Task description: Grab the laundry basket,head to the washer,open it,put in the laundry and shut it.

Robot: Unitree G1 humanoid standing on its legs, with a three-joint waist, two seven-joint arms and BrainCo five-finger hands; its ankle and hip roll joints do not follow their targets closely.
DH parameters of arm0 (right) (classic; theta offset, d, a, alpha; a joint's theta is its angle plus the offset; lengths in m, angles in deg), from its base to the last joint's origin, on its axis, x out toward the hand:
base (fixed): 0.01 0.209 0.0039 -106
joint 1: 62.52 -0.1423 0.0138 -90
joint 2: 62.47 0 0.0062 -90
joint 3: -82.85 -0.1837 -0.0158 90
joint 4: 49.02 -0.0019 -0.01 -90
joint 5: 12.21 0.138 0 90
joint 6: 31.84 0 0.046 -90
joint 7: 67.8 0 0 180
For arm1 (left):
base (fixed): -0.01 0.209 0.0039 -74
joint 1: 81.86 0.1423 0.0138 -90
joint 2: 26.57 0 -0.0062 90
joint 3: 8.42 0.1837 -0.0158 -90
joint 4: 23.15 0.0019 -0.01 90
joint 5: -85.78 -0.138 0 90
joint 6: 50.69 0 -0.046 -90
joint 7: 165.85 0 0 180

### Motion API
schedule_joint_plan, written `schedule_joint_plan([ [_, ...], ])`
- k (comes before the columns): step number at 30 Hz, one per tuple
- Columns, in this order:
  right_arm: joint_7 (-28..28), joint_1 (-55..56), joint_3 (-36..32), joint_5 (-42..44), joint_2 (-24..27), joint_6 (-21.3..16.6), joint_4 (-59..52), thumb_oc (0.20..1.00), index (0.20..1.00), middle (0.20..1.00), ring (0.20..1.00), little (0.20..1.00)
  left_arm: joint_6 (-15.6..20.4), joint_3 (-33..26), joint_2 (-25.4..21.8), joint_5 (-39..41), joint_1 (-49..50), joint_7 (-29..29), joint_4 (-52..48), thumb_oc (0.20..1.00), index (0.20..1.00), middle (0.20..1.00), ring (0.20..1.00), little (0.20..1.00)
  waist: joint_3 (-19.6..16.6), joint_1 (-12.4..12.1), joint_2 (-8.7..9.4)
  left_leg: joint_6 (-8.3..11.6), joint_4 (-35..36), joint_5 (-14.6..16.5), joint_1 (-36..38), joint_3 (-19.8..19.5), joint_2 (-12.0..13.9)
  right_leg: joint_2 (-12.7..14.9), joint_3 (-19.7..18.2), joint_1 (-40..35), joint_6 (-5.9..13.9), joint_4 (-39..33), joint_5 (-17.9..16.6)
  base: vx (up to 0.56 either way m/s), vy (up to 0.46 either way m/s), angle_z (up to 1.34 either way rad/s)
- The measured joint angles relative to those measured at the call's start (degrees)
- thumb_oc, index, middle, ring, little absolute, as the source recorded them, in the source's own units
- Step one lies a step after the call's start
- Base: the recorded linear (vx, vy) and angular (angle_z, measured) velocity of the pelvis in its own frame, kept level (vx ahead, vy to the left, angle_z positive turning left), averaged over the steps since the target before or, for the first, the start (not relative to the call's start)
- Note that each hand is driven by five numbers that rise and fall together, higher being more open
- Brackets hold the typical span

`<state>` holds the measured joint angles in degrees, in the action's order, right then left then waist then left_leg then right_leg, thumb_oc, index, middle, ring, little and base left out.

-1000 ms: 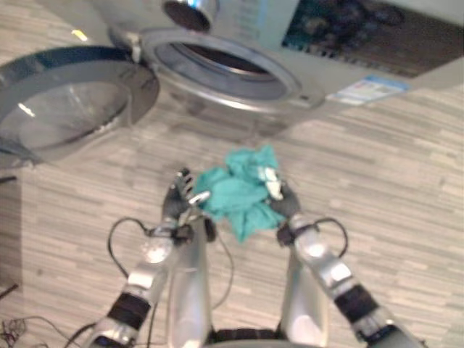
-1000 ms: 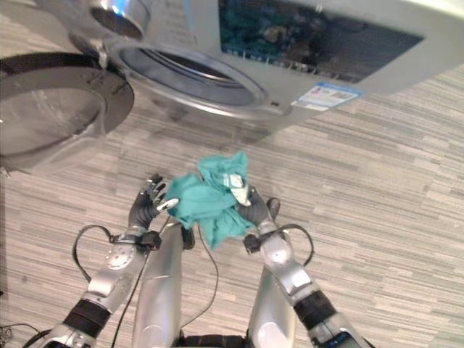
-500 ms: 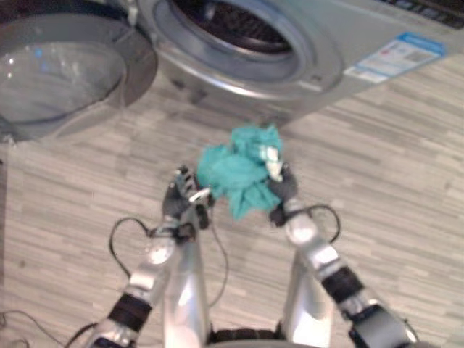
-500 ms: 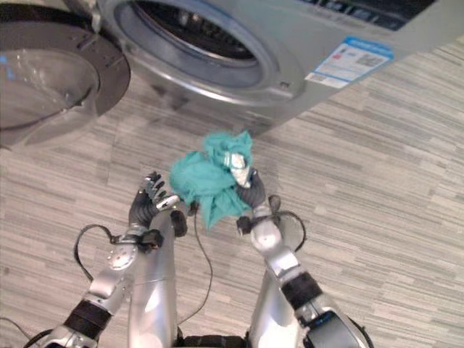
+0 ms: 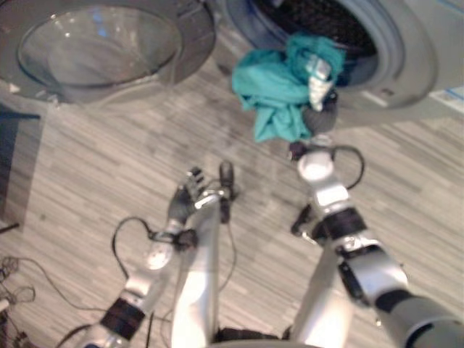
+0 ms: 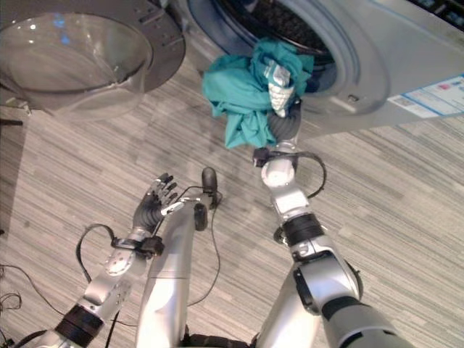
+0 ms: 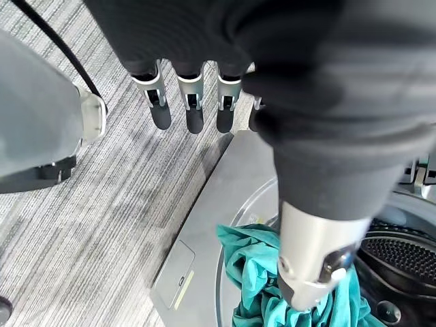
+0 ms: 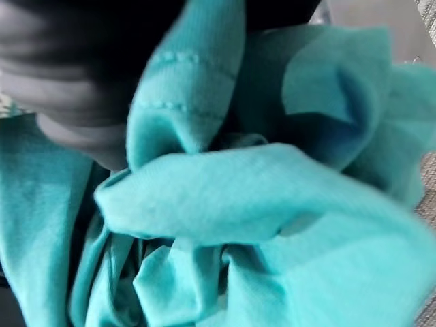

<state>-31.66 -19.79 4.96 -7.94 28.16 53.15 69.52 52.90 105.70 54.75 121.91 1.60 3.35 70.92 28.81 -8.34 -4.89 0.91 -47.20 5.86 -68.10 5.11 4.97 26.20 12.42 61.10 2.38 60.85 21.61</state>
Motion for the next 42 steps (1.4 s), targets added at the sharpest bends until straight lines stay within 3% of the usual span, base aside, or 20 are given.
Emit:
schedule_joint_plan([
  [3, 0.4, -2.0, 0.4, -2.2, 2.2, 0.0, 2.6, 0.200, 0.200, 0.200, 0.200, 0.200, 0.1, 0.2, -0.1, 0.0, 0.0, 0.7, 0.3, 1.000, 1.000, 1.000, 1.000, 1.000, -0.3, -1.3, -0.47, 0.00, 0.0, 0.0, -0.1, -0.2, -0.7, 0.9, 0.1, 0.0, 0.07, 0.8, 0.6, 0.03, -0.017, 0.17],
  [8, 4.0, -13.1, 0.7, -6.6, 7.9, 0.6, 10.8, 0.200, 0.200, 0.200, 0.200, 0.200, 1.3, 3.3, -1.6, 0.1, 0.0, 2.0, 0.0, 1.000, 1.000, 1.000, 1.000, 1.000, -2.1, -3.5, -3.41, -0.37, -0.2, -0.5, -3.2, -1.4, -2.1, 2.4, 1.8, 1.8, 0.11, 1.8, 1.2, 0.03, -0.012, 0.19],
  [14, 6.5, -27.1, 1.5, -6.0, 22.6, 1.1, 22.3, 0.200, 0.200, 0.200, 0.200, 0.200, 2.1, 4.7, -3.7, 1.3, -0.7, 2.5, -1.3, 1.000, 1.000, 1.000, 1.000, 1.000, -2.5, -7.5, -4.05, -0.18, 0.0, -1.6, -5.5, -2.6, -4.7, 4.9, 3.1, 2.8, 0.53, 3.0, 2.1, 0.03, -0.026, 0.22],
  [18, 6.8, -36.3, 6.6, -3.0, 28.3, 0.9, 31.9, 0.200, 0.200, 0.200, 0.200, 0.200, 2.3, 5.0, -5.7, 2.6, -0.9, 2.6, -1.9, 1.000, 1.000, 1.000, 1.000, 1.000, -2.6, -8.0, -4.17, -0.41, 0.0, -1.7, -6.0, -2.8, -5.8, 5.7, 3.2, 2.8, 0.89, 3.2, 2.2, 0.03, -0.029, 0.12],
  [19, 6.5, -39.0, 9.6, -2.5, 29.3, 1.0, 35.6, 0.200, 0.200, 0.200, 0.200, 0.200, 2.2, 5.2, -5.9, 2.9, -1.0, 2.6, -2.5, 1.000, 1.000, 1.000, 1.000, 1.000, -2.6, -8.0, -4.21, -0.51, 0.0, -1.8, -6.1, -2.8, -6.1, 6.0, 3.2, 2.9, 0.91, 3.4, 2.2, 0.03, -0.015, 0.21],
  [20, 4.6, -46.0, 18.0, -1.0, 33.1, 2.9, 42.5, 0.200, 0.200, 0.200, 0.200, 0.200, 2.1, 5.3, -6.7, 3.3, -1.0, 3.2, -4.9, 1.000, 1.000, 1.000, 1.000, 1.000, -2.7, -8.3, -4.29, -0.78, 0.1, -2.0, -6.6, -2.9, -6.7, 6.9, 3.4, 3.2, 1.48, 3.9, 2.6, 0.03, -0.002, 0.20],
  [22, 4.6, -47.1, 21.9, -1.1, 35.4, 2.9, 42.1, 0.200, 0.200, 0.200, 0.200, 0.200, 2.1, 5.0, -7.0, 3.5, -1.0, 3.5, -6.6, 1.000, 1.000, 1.000, 1.000, 1.000, -2.7, -9.0, -4.29, -0.81, 0.0, -2.0, -7.3, -3.0, -6.9, 6.9, 3.4, 3.8, 1.46, 4.0, 2.6, 0.04, 0.015, 0.09],
  [24, 2.5, -47.4, 23.9, -2.0, 36.3, 3.5, 38.9, 0.884, 0.884, 0.884, 0.884, 0.884, 1.9, 4.8, -7.2, 3.5, -0.9, 3.8, -6.8, 1.000, 1.000, 1.000, 1.000, 1.000, -2.7, -9.2, -4.31, -0.91, 0.0, -2.1, -8.4, -2.8, -6.8, 6.9, 3.0, 5.2, 1.62, 4.1, 2.5, 0.01, -0.005, -0.02],
  [25, 1.3, -47.5, 24.1, -1.9, 36.4, 3.5, 37.7, 1.000, 1.000, 1.000, 1.000, 1.000, 1.8, 4.7, -7.2, 3.5, -0.9, 3.9, -6.8, 1.000, 1.000, 1.000, 1.000, 1.000, -2.7, -9.2, -4.31, -0.93, 0.0, -2.2, -8.9, -2.8, -6.7, 6.8, 3.0, 5.7, 1.65, 4.0, 2.5, 0.02, -0.005, -0.03],
  [31, -4.0, -43.7, 21.7, 0.5, 36.9, 2.2, 29.7, 1.000, 1.000, 1.000, 1.000, 1.000, 1.7, 3.5, -7.2, 4.2, -1.0, 5.4, -6.8, 1.000, 1.000, 1.000, 1.000, 1.000, -2.7, -8.1, -4.29, -0.89, 0.0, -2.2, -9.2, -2.7, -6.5, 6.8, 3.1, 6.0, 1.92, 3.6, 2.4, 0.00, 0.002, -0.01],
  [34, -2.5, -43.5, 17.6, 0.7, 35.4, 1.5, 28.7, 1.000, 1.000, 1.000, 1.000, 1.000, 1.7, 3.3, -7.2, 4.4, -1.0, 5.5, -6.9, 1.000, 1.000, 1.000, 1.000, 1.000, -2.7, -7.3, -4.30, -0.90, 0.2, -2.2, -9.3, -2.6, -6.4, 6.6, 3.0, 6.2, 1.99, 3.4, 2.3, -0.01, 0.002, -0.03],
  [42, 3.7, -41.9, 14.5, -1.9, 35.4, 0.3, 17.6, 1.000, 1.000, 1.000, 1.000, 1.000, 1.7, 3.2, -7.2, 4.4, -1.1, 5.9, -6.7, 1.000, 1.000, 1.000, 1.000, 1.000, -2.7, -7.2, -4.28, -0.88, 0.0, -2.2, -9.8, -2.5, -5.9, 6.3, 2.9, 7.0, 2.07, 3.4, 2.3, 0.00, 0.000, 0.00],
])
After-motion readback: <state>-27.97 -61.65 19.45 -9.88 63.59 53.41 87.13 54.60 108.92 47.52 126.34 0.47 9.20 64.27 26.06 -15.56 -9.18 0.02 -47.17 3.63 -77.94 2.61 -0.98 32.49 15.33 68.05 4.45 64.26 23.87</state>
